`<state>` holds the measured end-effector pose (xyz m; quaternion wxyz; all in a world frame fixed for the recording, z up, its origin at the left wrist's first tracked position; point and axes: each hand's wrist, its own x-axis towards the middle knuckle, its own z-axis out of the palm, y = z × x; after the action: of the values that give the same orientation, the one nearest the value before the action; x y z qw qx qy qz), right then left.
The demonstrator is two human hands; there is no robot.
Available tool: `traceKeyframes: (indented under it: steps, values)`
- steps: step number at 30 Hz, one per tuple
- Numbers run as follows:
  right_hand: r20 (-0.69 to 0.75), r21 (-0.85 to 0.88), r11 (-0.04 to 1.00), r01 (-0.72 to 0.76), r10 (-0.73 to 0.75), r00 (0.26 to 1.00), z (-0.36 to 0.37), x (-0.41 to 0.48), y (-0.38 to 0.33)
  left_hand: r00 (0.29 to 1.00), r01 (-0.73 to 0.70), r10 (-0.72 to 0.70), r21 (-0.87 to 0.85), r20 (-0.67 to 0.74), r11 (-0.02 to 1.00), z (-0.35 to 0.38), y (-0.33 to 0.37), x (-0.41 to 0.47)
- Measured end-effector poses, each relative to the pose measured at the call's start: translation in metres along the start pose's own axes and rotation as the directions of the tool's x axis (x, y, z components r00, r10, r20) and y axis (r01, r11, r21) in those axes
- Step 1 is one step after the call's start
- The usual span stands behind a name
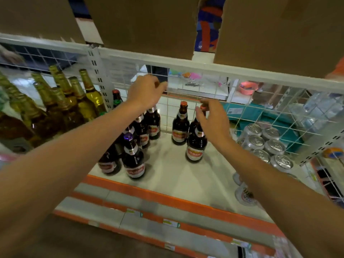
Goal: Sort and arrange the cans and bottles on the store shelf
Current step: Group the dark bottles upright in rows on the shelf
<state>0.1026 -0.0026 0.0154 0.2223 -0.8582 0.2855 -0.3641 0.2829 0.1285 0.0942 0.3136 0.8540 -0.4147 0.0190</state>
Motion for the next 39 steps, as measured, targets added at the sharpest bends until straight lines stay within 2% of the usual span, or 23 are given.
traceKeyframes:
  steps: [2,4,8,12,15,18,24,31,39]
  values:
    - [0.057,0.036,0.997,0.072,-0.074,0.996,0.012,0.009,-0.026,0.996,0.056,-0.055,0.002,-0.071,0.998,-0.027,-0.024,-0.010]
    - [0.208,0.059,0.994,0.091,-0.101,0.973,0.032,0.016,-0.052,0.987,0.136,-0.134,0.010,-0.089,0.991,-0.049,-0.050,-0.028]
    - [0.541,0.142,0.982,0.126,-0.183,0.821,0.068,0.007,-0.103,0.935,0.340,-0.337,-0.006,0.108,0.941,-0.066,-0.092,-0.086]
    - [0.707,0.195,0.967,0.165,-0.256,0.659,0.093,-0.012,-0.128,0.867,0.384,-0.381,0.054,0.321,0.922,-0.035,-0.124,-0.145]
    - [0.757,0.160,0.955,0.250,-0.281,0.591,0.106,-0.020,-0.127,0.831,0.416,-0.392,0.029,0.395,0.909,0.011,-0.144,-0.171]
    - [0.751,0.145,0.960,0.240,-0.265,0.605,0.110,-0.020,-0.122,0.843,0.447,-0.380,-0.104,0.381,0.888,0.046,-0.152,-0.183]
    - [0.724,0.170,0.966,0.196,-0.258,0.640,0.108,-0.021,-0.119,0.888,0.452,-0.402,-0.264,0.223,0.852,0.085,-0.154,-0.198]
    - [0.728,0.060,0.974,0.216,-0.191,0.659,0.088,-0.007,-0.109,0.918,0.356,-0.290,-0.243,0.270,0.902,0.093,-0.137,-0.179]
    - [0.635,-0.144,0.982,0.122,-0.002,0.772,0.053,0.040,-0.071,0.918,0.271,-0.144,-0.320,0.370,0.908,0.121,-0.099,-0.103]
